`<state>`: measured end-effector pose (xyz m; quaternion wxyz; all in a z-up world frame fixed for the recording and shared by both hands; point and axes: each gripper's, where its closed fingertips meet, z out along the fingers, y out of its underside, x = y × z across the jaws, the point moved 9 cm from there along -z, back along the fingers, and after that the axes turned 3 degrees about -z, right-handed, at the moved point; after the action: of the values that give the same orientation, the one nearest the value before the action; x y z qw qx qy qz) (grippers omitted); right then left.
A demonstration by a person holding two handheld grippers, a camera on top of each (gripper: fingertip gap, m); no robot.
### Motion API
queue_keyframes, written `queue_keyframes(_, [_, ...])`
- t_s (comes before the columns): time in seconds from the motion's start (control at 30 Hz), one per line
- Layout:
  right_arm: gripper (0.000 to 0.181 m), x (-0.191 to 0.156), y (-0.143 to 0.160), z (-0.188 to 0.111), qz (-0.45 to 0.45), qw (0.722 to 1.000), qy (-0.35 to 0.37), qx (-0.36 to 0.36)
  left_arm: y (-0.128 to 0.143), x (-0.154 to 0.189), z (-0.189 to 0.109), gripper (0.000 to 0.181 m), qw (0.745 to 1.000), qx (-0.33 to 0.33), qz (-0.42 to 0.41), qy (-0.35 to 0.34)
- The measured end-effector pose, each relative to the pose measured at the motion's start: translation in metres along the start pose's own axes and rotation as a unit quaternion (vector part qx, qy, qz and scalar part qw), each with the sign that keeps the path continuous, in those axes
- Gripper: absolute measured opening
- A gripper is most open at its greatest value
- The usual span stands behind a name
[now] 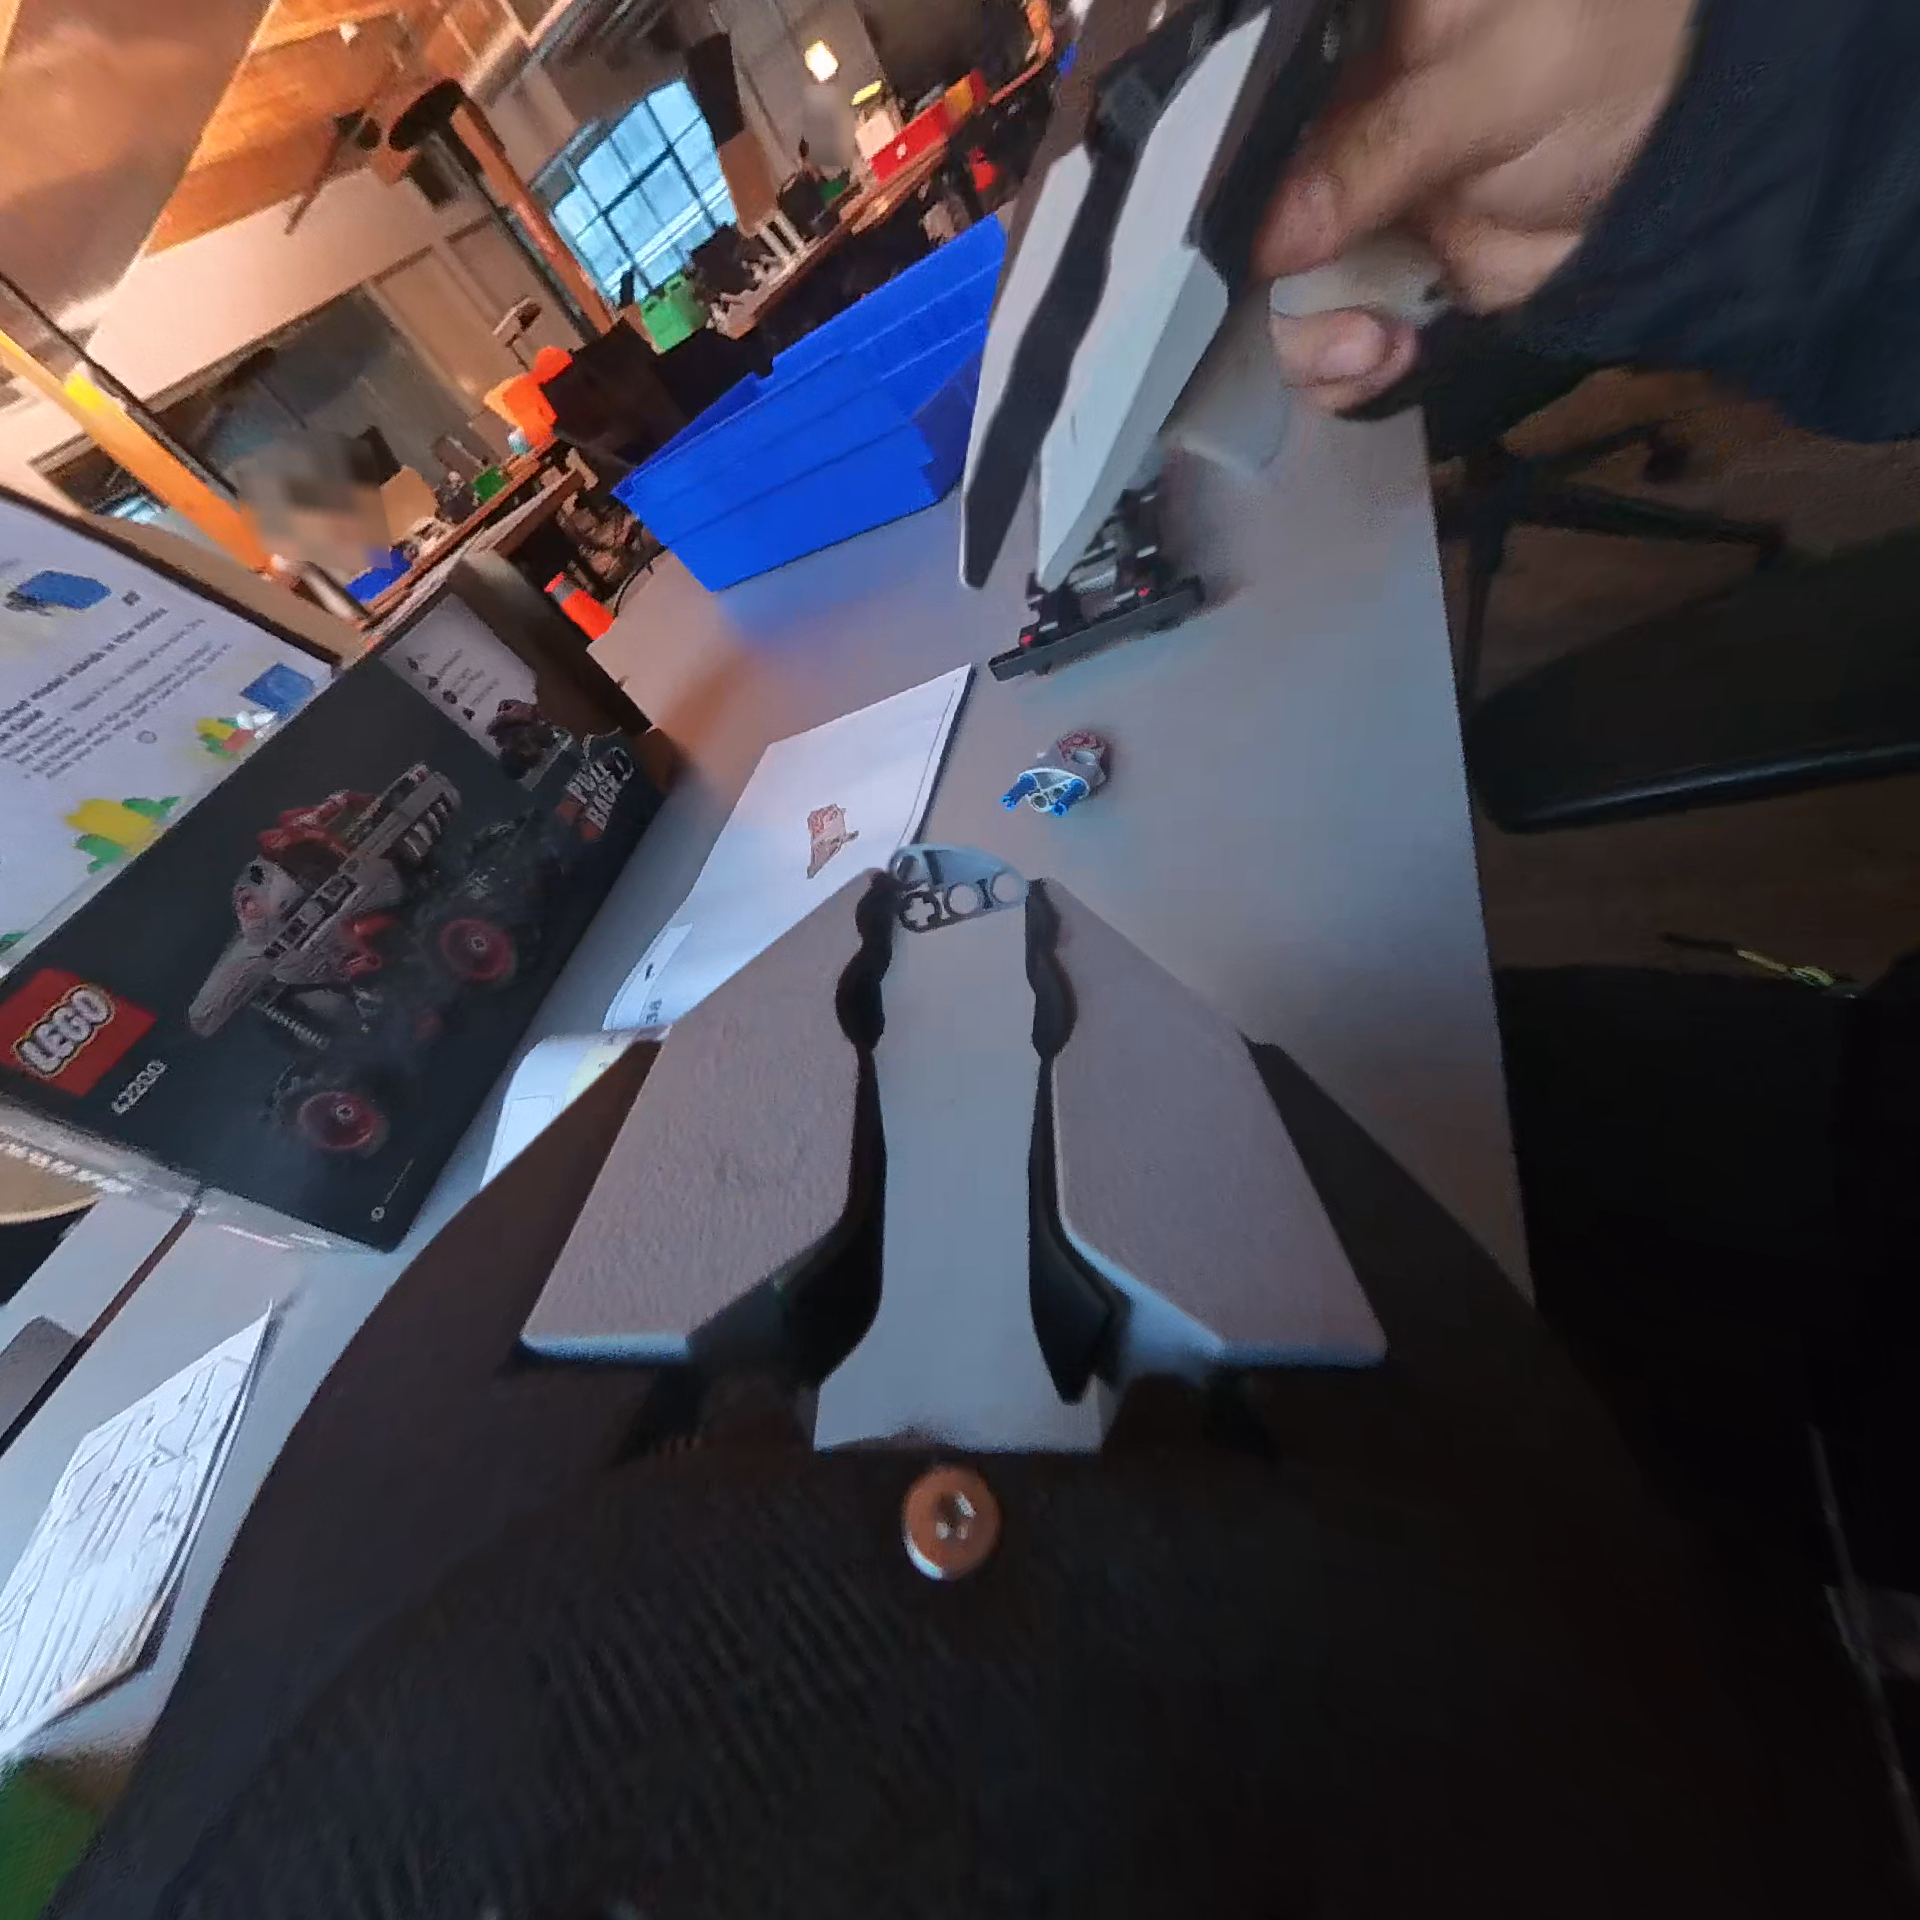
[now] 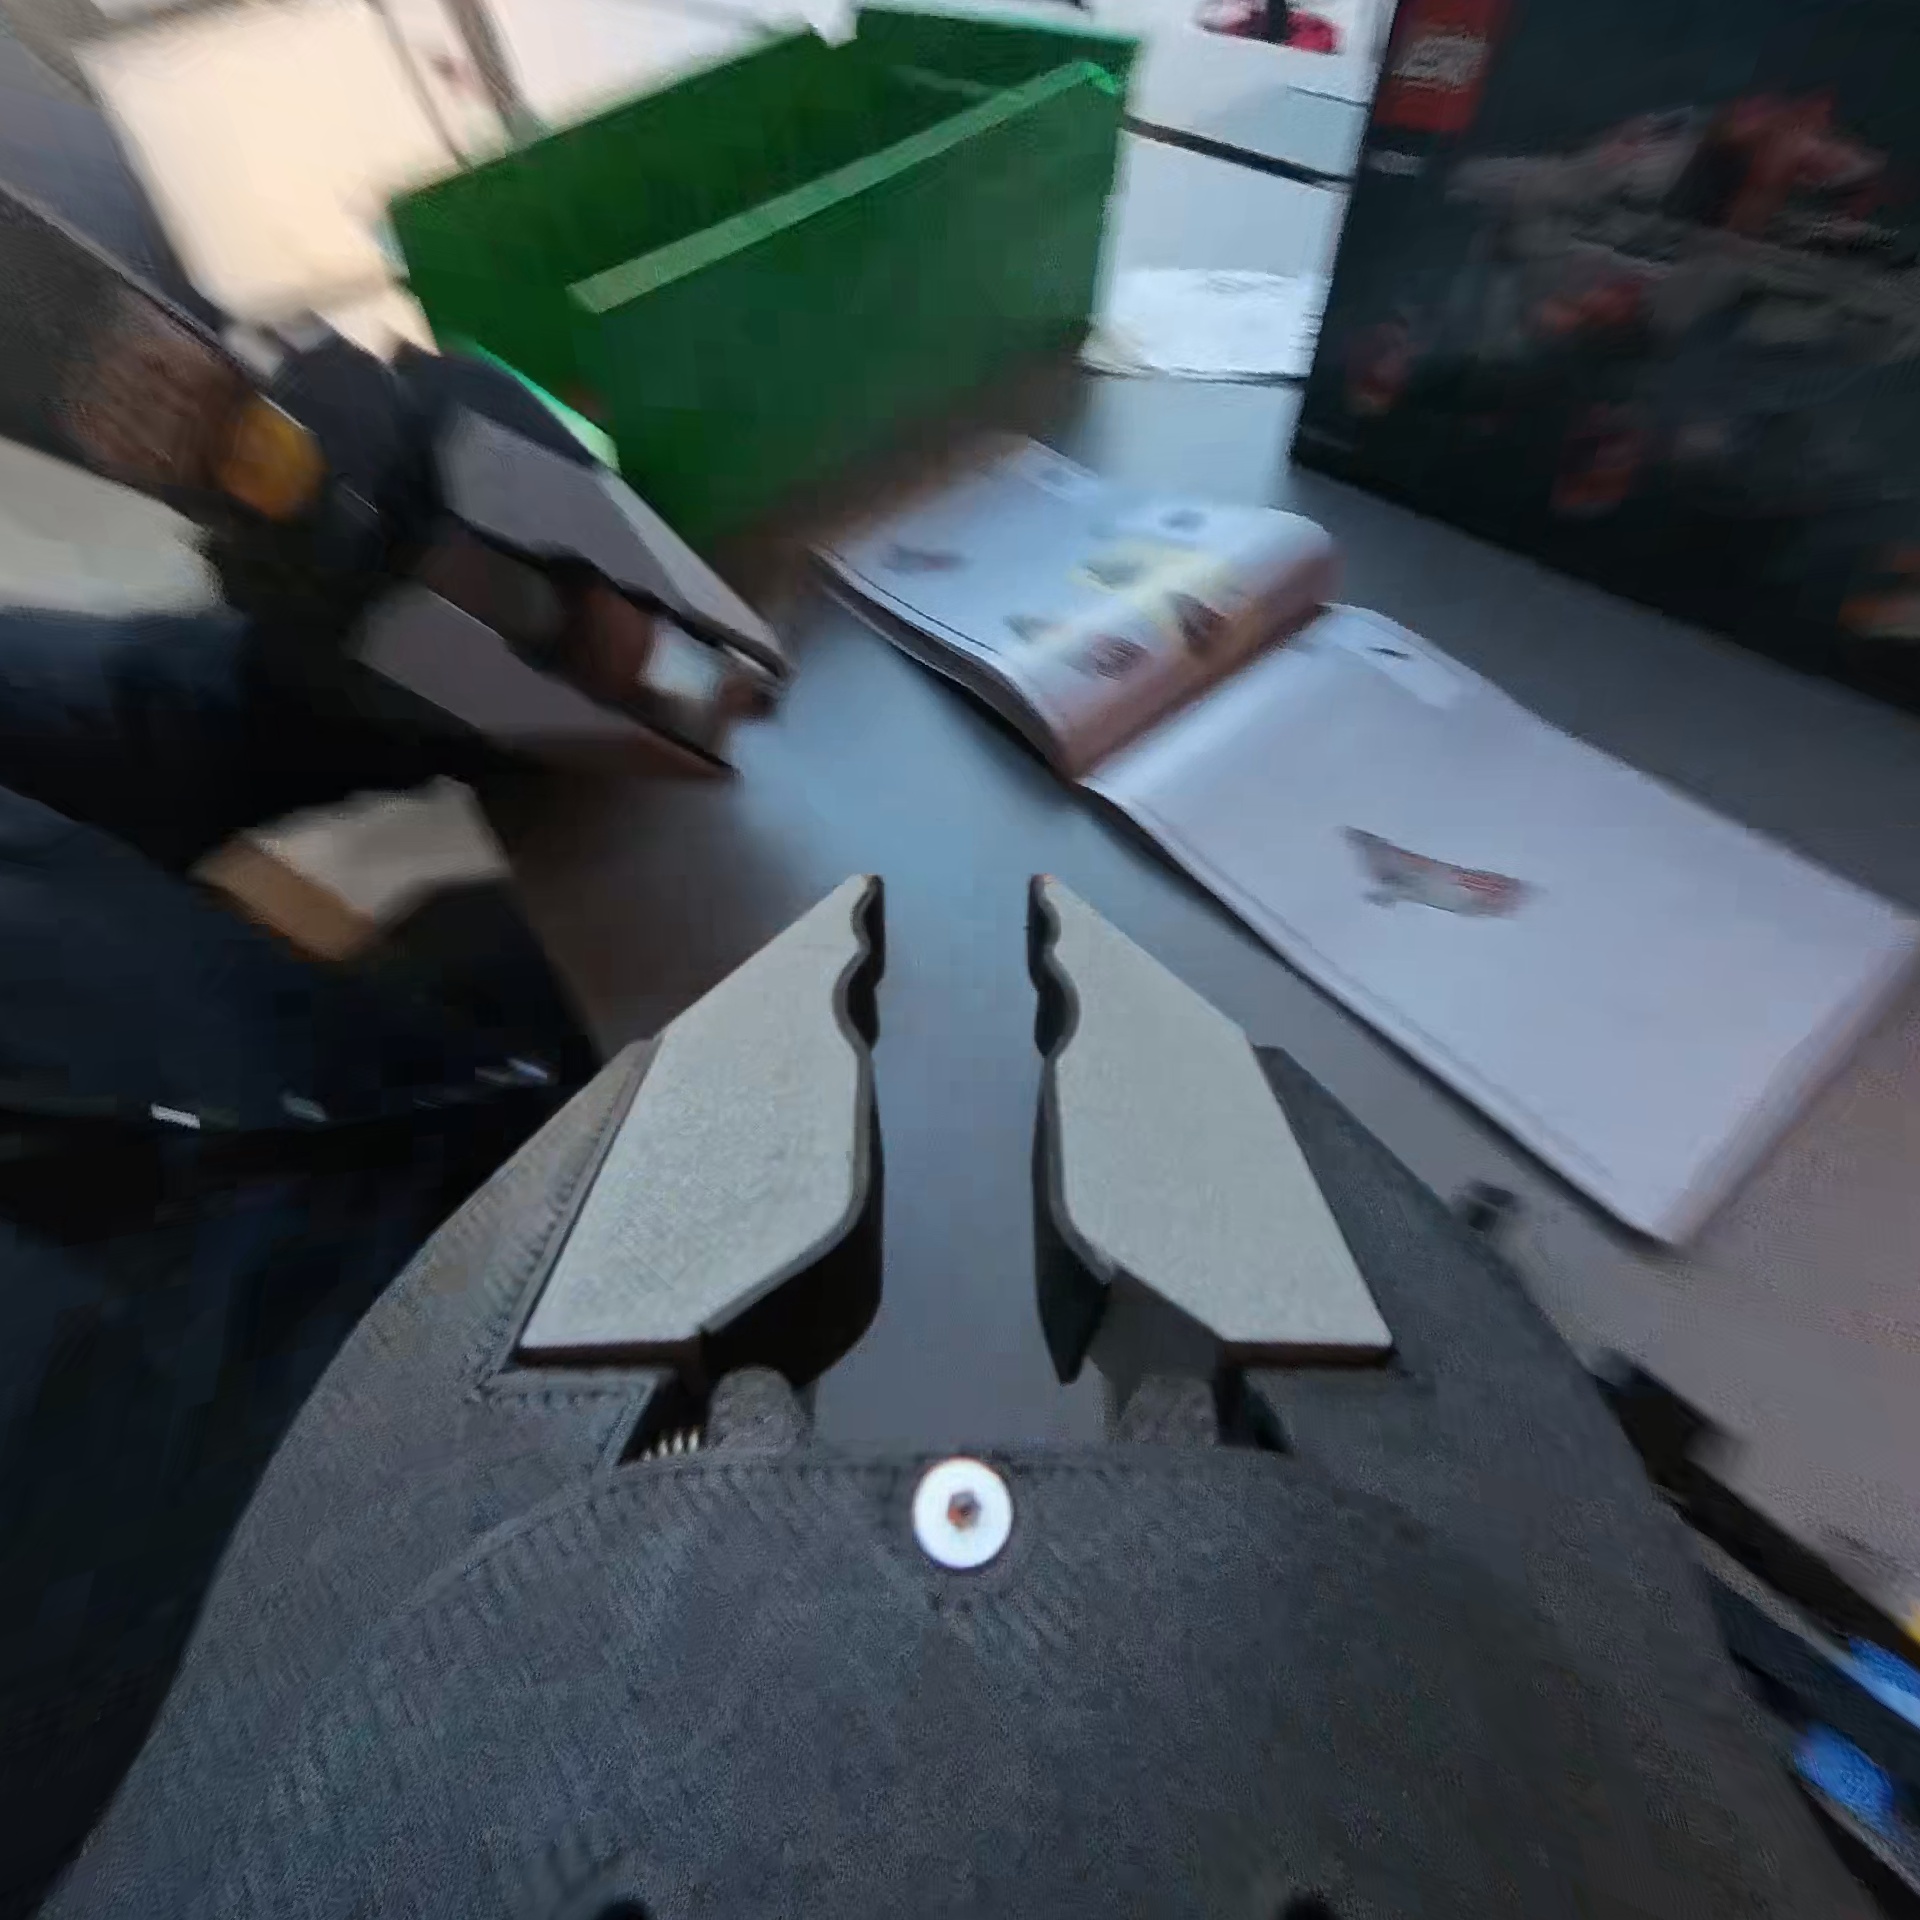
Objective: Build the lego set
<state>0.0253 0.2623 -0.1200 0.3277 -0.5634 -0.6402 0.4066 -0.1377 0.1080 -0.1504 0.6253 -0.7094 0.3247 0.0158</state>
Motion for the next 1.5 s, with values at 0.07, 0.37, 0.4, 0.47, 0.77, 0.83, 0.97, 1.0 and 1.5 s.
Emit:
queue_keyframes(0.07, [0.027,0.005,0.009,-0.006,-0.072,0.995,0.027,-0.061,0.000,-0.001,-0.003,0.023,1.000,0.016,-0.007,0.023])
queue_keyframes(0.37, [0.052,0.017,0.028,0.036,-0.200,0.944,0.037,-0.261,-0.001,-0.004,-0.012,0.023,0.996,0.051,-0.028,0.067])
queue_keyframes(0.4, [0.052,0.021,0.031,0.039,-0.203,0.941,0.038,-0.269,0.000,-0.004,-0.013,0.023,0.996,0.050,-0.025,0.074])
queue_keyframes(0.47, [0.038,0.024,0.031,0.041,-0.200,0.944,0.030,-0.262,0.001,-0.002,-0.016,0.022,0.995,0.053,-0.017,0.087])
queue_keyframes(0.77, [0.024,-0.013,0.017,0.071,-0.224,0.959,-0.072,-0.159,0.005,-0.007,-0.025,0.022,0.989,0.052,-0.038,0.133])
queue_keyframes(0.83, [0.024,-0.032,0.008,0.079,-0.243,0.958,-0.110,-0.103,0.006,-0.010,-0.028,0.022,0.989,0.054,-0.044,0.131])
queue_keyframes(0.97, [0.024,-0.046,-0.006,0.091,-0.263,0.956,-0.127,-0.034,0.008,-0.013,-0.037,0.022,0.988,0.067,-0.050,0.127])
queue_keyframes(1.0, [0.024,-0.048,-0.009,0.092,-0.263,0.955,-0.132,-0.018,0.008,-0.014,-0.040,0.022,0.989,0.068,-0.053,0.124])
queue_keyframes(1.5, [0.024,-0.044,0.008,0.108,-0.296,0.941,-0.153,-0.054,0.023,0.000,-0.041,0.023,0.995,-0.020,0.081,0.054])
